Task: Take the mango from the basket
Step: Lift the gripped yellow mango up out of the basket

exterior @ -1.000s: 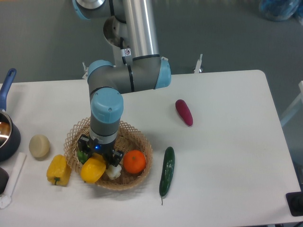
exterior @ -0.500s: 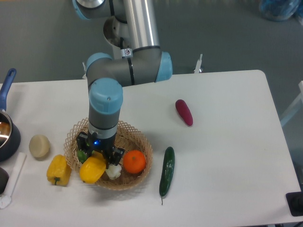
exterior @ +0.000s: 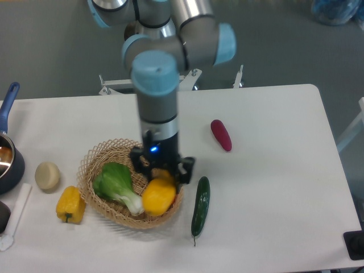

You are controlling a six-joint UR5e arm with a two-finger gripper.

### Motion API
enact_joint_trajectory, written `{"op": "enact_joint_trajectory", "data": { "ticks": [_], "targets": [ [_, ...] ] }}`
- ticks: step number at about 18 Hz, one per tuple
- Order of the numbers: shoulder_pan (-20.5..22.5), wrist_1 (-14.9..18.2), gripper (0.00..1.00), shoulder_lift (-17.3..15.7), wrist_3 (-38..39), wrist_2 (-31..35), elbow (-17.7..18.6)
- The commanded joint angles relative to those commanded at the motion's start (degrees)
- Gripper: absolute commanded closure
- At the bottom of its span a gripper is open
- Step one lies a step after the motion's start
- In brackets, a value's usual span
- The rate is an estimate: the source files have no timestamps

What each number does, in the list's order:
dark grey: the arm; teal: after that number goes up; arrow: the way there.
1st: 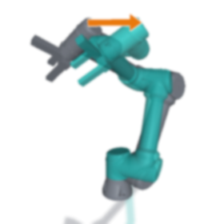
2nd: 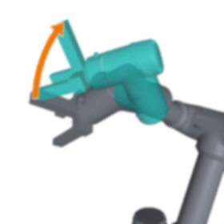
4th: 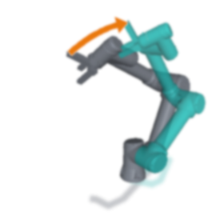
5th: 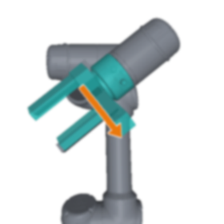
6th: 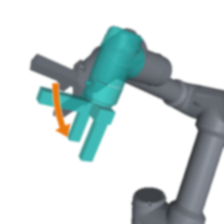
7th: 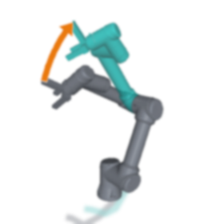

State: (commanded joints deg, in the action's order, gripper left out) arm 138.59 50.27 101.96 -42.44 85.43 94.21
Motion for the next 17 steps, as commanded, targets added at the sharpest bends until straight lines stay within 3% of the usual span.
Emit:
{"op": "enact_joint_trajectory", "data": {
  "ticks": [4,9,17],
  "targets": [
    [5.3,3.8,0.43,-2.7,-4.5,-0.4,0.1],
    [9.7,3.9,0.43,-2.6,-10.4,-1.1,0.0],
    [11.2,3.9,0.43,-2.5,-10.8,-3.7,-0.6]
  ]
}}
